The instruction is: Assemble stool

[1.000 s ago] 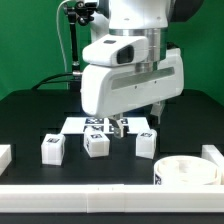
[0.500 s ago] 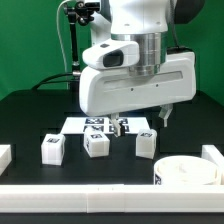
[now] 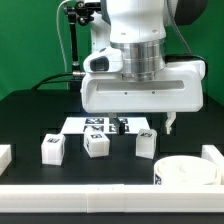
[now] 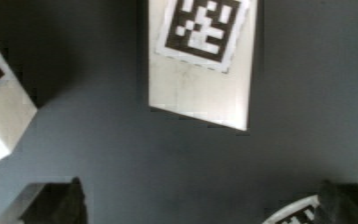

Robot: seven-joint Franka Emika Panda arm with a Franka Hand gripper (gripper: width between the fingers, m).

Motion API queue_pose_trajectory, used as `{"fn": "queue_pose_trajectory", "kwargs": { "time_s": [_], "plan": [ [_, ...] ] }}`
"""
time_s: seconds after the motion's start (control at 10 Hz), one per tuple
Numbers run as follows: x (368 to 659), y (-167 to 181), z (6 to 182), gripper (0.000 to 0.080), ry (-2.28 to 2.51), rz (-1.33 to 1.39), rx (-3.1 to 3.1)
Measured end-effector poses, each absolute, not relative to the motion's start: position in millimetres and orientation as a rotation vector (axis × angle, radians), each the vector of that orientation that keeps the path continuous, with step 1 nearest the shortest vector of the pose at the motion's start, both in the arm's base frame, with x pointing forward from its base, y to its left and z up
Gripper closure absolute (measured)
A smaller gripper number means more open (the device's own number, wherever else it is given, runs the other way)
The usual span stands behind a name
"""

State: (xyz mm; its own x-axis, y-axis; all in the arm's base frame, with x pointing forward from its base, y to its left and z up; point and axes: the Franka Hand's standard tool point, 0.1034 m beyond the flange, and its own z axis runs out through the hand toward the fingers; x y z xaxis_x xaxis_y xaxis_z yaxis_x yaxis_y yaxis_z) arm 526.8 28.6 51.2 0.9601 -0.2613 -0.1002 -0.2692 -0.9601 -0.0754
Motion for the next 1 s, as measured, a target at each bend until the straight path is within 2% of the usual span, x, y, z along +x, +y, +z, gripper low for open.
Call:
{"fn": "queue_pose_trajectory", "kwargs": {
  "time_s": [0.3,0.6,1.0],
  "plan": [
    [523,30,44.5,0.0150,0.412,0.180,-3.021],
    [514,26,34.5,0.0150,0.428,0.503,-2.930],
    [506,27,31.5,0.0150,0.387,0.927,-2.802]
  ]
}}
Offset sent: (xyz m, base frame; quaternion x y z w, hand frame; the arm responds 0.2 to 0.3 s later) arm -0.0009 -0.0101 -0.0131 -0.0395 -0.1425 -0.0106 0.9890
